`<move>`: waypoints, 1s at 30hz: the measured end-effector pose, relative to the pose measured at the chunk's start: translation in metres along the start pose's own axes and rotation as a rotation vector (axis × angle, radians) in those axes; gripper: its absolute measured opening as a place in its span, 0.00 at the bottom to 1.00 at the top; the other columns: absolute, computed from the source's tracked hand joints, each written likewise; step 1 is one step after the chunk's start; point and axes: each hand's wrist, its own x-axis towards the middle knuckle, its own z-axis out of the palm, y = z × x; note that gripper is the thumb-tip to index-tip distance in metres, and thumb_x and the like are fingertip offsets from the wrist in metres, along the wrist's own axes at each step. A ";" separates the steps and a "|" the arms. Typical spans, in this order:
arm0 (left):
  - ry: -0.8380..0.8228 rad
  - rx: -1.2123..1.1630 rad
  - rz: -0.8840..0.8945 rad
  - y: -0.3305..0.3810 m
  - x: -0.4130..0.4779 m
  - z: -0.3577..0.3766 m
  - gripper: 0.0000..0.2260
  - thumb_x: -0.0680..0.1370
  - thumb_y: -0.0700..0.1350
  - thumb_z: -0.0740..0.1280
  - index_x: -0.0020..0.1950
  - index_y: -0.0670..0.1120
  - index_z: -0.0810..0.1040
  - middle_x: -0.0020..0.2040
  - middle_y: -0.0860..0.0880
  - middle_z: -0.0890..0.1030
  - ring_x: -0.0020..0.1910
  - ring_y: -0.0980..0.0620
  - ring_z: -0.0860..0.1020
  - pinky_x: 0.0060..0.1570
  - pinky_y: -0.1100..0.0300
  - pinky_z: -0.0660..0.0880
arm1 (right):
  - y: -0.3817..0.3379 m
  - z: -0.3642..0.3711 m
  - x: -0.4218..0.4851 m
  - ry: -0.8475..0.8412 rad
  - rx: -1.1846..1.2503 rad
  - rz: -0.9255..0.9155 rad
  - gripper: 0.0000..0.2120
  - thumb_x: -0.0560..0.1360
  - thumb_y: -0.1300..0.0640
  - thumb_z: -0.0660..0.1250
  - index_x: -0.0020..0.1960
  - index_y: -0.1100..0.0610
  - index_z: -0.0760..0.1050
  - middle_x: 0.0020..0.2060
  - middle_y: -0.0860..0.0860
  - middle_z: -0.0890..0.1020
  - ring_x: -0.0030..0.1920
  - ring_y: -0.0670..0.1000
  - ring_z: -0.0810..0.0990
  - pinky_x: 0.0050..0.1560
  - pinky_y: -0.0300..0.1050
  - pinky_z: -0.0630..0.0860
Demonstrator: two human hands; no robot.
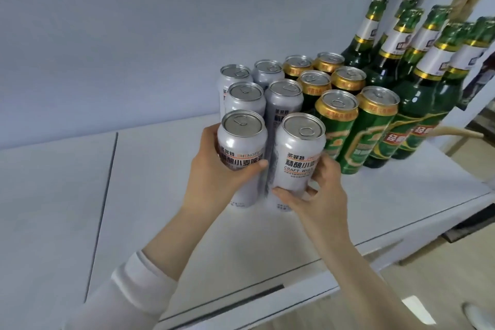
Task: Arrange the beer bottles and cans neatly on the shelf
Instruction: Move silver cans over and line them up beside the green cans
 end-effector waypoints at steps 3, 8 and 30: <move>0.079 0.033 -0.021 0.006 -0.005 0.009 0.31 0.60 0.48 0.80 0.56 0.55 0.66 0.47 0.66 0.74 0.44 0.75 0.74 0.42 0.78 0.71 | 0.006 -0.002 -0.004 0.020 -0.072 -0.053 0.39 0.58 0.53 0.80 0.63 0.48 0.64 0.54 0.40 0.74 0.51 0.37 0.75 0.52 0.48 0.78; 0.189 0.074 -0.049 0.014 -0.016 0.022 0.32 0.59 0.50 0.80 0.56 0.56 0.66 0.53 0.62 0.75 0.53 0.62 0.75 0.46 0.71 0.70 | 0.025 -0.010 -0.004 -0.060 -0.050 -0.154 0.36 0.63 0.56 0.77 0.67 0.56 0.65 0.56 0.49 0.70 0.53 0.47 0.74 0.52 0.33 0.73; 0.172 0.395 0.143 0.053 -0.008 0.014 0.25 0.65 0.45 0.76 0.62 0.47 0.75 0.52 0.55 0.73 0.51 0.57 0.74 0.53 0.54 0.77 | 0.025 0.003 0.002 0.096 -0.004 -0.048 0.30 0.67 0.62 0.73 0.66 0.57 0.66 0.55 0.46 0.65 0.55 0.55 0.76 0.54 0.52 0.77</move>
